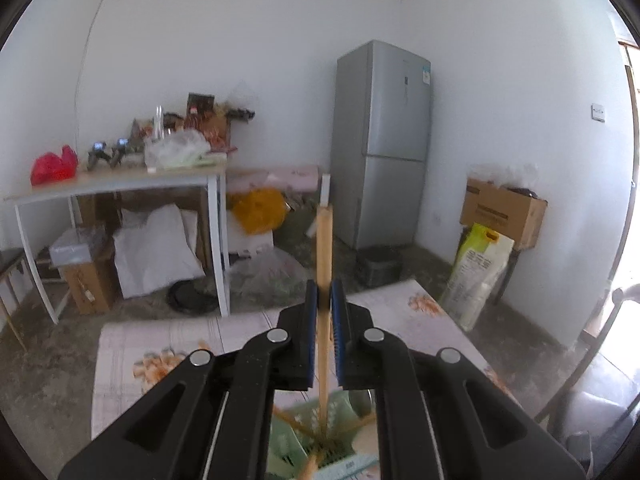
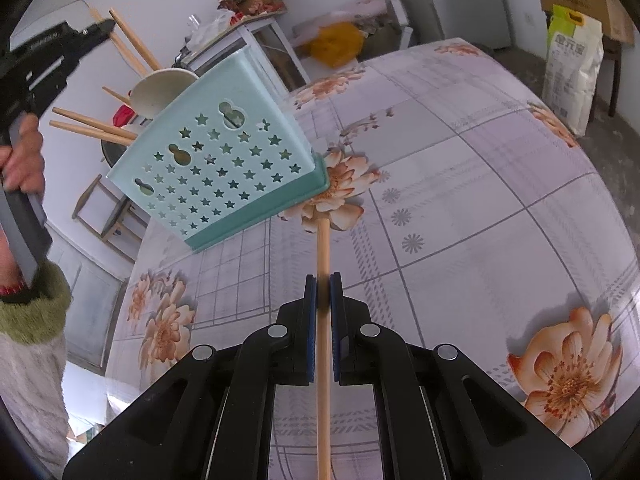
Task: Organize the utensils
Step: 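Lift the left tool's chopstick and drop it into the holder while right tool holds its chopstick, then lift the right tool's chopstick and drop it into the holder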
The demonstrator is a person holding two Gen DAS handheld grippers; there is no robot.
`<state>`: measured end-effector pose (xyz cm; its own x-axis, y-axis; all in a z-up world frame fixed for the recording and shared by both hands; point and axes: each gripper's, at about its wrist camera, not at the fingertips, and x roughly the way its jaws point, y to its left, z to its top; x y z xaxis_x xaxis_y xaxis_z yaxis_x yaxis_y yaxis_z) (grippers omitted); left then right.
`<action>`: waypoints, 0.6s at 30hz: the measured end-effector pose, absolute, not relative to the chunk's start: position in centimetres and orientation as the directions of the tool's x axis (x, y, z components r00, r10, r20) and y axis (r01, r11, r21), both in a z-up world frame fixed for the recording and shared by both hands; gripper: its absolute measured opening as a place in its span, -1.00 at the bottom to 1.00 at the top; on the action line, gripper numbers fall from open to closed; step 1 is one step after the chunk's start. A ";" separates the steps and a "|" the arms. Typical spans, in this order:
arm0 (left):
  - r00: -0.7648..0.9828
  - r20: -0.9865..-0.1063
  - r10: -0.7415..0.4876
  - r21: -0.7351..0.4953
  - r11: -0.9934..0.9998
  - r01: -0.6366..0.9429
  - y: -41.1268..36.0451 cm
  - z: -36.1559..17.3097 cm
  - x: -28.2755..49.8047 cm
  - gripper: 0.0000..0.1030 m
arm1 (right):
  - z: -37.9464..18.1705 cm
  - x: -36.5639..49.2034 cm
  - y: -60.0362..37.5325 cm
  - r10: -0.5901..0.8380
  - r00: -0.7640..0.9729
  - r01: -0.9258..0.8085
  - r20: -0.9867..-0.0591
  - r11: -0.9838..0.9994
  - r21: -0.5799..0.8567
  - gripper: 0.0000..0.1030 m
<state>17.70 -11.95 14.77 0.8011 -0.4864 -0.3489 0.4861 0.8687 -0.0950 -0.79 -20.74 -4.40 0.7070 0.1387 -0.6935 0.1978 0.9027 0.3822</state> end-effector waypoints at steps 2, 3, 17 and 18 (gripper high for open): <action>0.796 -0.345 -0.498 -0.114 0.864 0.491 -11.4 14.5 17.0 -0.47 | -4.1 -0.9 -20.8 0.135 0.713 0.197 -0.688 0.903 0.381 -0.91; 0.793 -0.341 -0.505 -0.124 0.860 0.494 -11.0 14.5 16.6 -0.41 | -3.9 -1.1 -20.8 0.131 0.720 0.196 -0.681 0.903 0.382 -0.91; 0.819 -0.233 -0.525 -0.241 0.847 0.474 -1.5 12.3 7.4 0.42 | 7.1 -4.2 -19.6 0.123 0.878 0.058 -0.463 0.932 0.358 -0.91; 0.815 -0.244 -0.525 -0.248 0.846 0.471 -1.1 11.8 7.1 0.43 | 8.1 -4.1 -19.4 0.123 0.889 0.045 -0.441 0.936 0.350 -0.91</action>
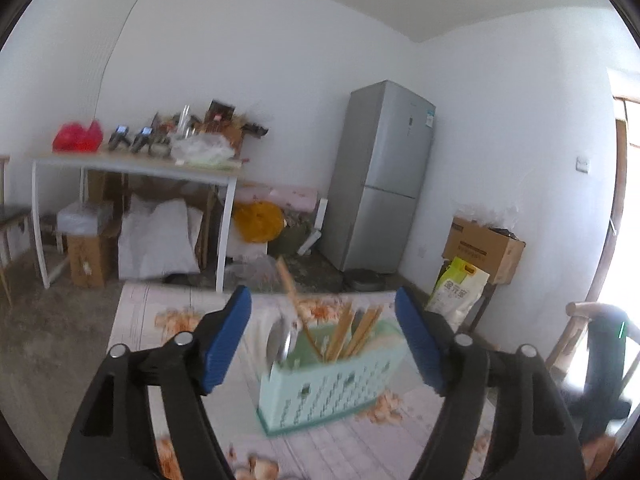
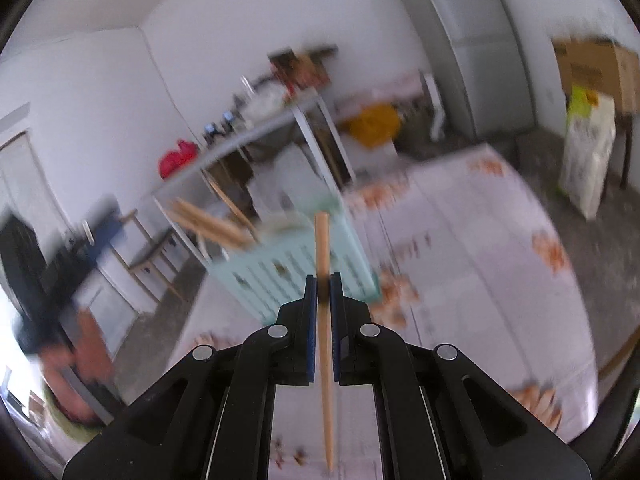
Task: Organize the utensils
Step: 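Lift the right tool's chopstick and drop it into the holder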
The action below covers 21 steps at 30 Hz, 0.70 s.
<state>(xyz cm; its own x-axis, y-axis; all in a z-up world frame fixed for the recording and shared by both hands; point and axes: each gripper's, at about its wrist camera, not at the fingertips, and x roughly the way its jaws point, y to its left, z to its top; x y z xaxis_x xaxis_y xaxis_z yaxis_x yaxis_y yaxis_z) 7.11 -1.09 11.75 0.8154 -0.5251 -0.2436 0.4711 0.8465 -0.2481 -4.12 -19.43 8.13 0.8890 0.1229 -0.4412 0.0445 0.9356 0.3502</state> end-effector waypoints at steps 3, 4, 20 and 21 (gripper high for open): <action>0.811 -0.299 -0.503 -0.247 0.862 0.444 -0.2 9.3 6.4 0.47 | 12.0 -3.5 -18.7 0.115 0.927 0.002 -0.357 0.950 0.311 -0.91; 0.806 -0.320 -0.499 -0.249 0.865 0.437 -0.1 8.4 6.2 0.47 | 13.2 -3.2 -18.5 0.112 0.937 -0.010 -0.331 0.955 0.295 -0.91; 0.745 -0.448 -0.494 -0.279 0.869 0.408 0.3 1.9 7.2 0.60 | 24.0 4.1 -15.5 0.128 0.986 -0.115 -0.109 0.986 0.119 -0.91; 0.745 -0.450 -0.493 -0.280 0.870 0.407 0.3 1.7 7.3 0.61 | 23.2 4.8 -15.5 0.139 0.982 -0.123 -0.125 0.984 0.126 -0.91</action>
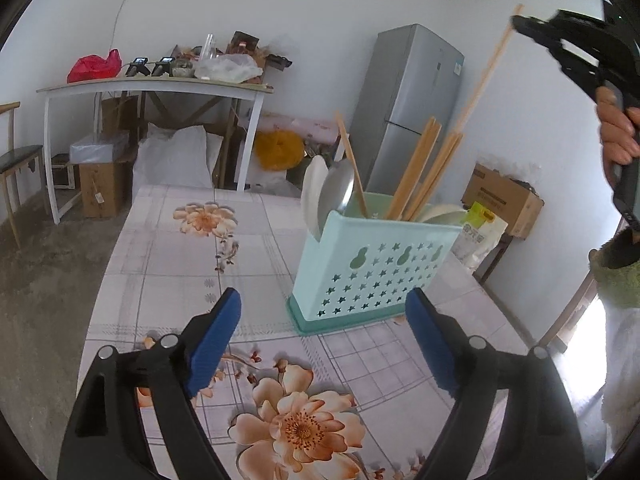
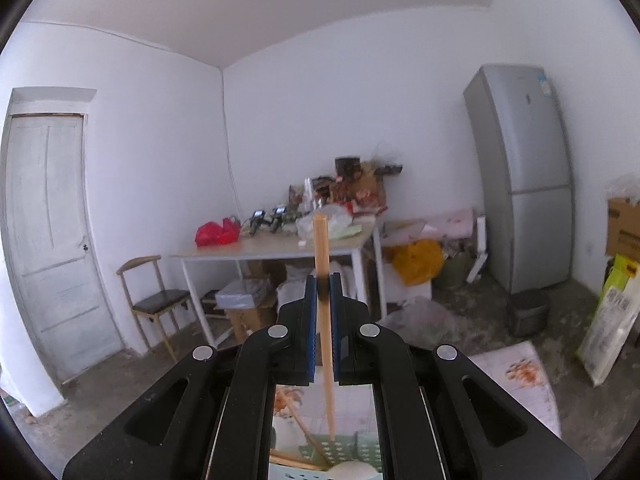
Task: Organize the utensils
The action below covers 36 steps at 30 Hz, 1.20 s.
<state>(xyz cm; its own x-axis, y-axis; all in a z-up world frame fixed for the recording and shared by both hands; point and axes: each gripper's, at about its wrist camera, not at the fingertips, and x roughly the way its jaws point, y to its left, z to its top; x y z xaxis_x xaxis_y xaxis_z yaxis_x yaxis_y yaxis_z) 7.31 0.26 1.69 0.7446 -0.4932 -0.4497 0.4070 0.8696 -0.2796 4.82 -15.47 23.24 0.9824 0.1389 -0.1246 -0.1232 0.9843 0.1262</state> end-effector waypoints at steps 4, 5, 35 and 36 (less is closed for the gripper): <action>0.733 -0.466 -0.496 -0.287 0.868 0.405 -0.2 1.0 7.8 0.63 | 19.3 6.7 -15.3 0.152 0.969 -0.127 -0.196 0.983 0.136 -0.91; 0.729 -0.473 -0.496 -0.286 0.868 0.405 -0.3 0.8 8.0 0.63 | 18.6 7.1 -15.2 0.145 0.966 -0.119 -0.214 0.984 0.131 -0.91; 0.663 -0.486 -0.570 -0.333 0.822 0.463 -6.5 -0.6 15.8 0.70 | 0.8 11.3 -24.9 0.589 0.727 -0.130 -0.354 0.623 0.771 0.23; 0.666 -0.488 -0.565 -0.328 0.825 0.460 -6.6 -0.5 15.6 0.72 | 0.8 11.2 -24.8 0.602 0.721 -0.134 -0.344 0.608 0.782 0.23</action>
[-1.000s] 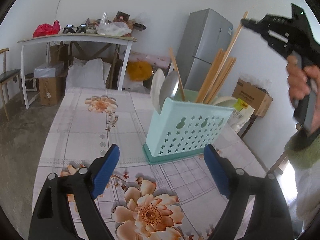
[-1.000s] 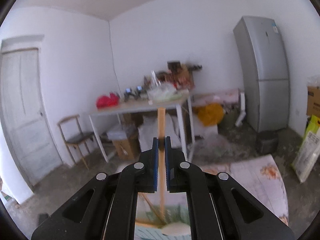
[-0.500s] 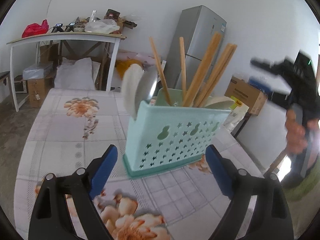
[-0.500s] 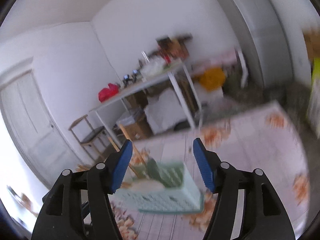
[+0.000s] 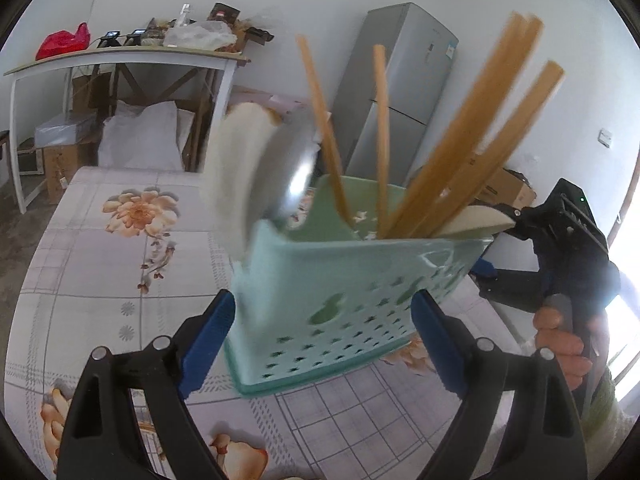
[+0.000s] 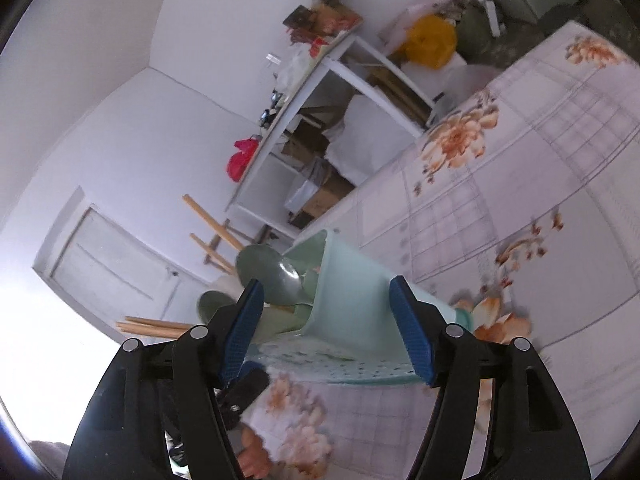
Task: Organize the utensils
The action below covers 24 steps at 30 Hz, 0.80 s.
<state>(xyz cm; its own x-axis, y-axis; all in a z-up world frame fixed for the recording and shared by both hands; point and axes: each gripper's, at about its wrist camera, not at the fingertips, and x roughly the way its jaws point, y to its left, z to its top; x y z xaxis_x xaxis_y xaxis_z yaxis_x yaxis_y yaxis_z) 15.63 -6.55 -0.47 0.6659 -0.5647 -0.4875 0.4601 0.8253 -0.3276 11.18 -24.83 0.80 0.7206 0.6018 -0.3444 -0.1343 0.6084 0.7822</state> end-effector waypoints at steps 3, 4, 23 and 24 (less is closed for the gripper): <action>0.672 -0.491 -0.555 -0.323 0.832 0.451 -6.5 -0.4 15.6 0.73 | 1.3 10.8 -24.5 0.592 0.725 -0.135 -0.353 0.624 0.770 0.23; 0.671 -0.491 -0.555 -0.327 0.832 0.448 -6.5 -0.3 15.4 0.73 | 1.3 10.7 -24.5 0.584 0.729 -0.130 -0.356 0.629 0.766 0.23; 0.662 -0.546 -0.513 -0.324 0.858 0.398 -4.5 0.7 10.7 0.81 | 2.2 5.0 -22.9 0.473 0.794 -0.070 -0.382 0.695 0.715 0.23; 0.666 -0.550 -0.505 -0.317 0.863 0.393 -4.4 0.7 10.3 0.81 | 2.7 3.9 -22.5 0.442 0.807 -0.068 -0.392 0.728 0.682 0.24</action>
<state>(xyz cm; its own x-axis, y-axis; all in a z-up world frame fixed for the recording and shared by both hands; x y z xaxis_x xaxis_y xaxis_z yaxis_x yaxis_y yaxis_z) 10.28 -4.39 0.73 0.6657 -0.5046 -0.5497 0.3927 0.8633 -0.3169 3.94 -22.48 2.70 0.8068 0.4423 -0.3917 -0.0676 0.7278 0.6825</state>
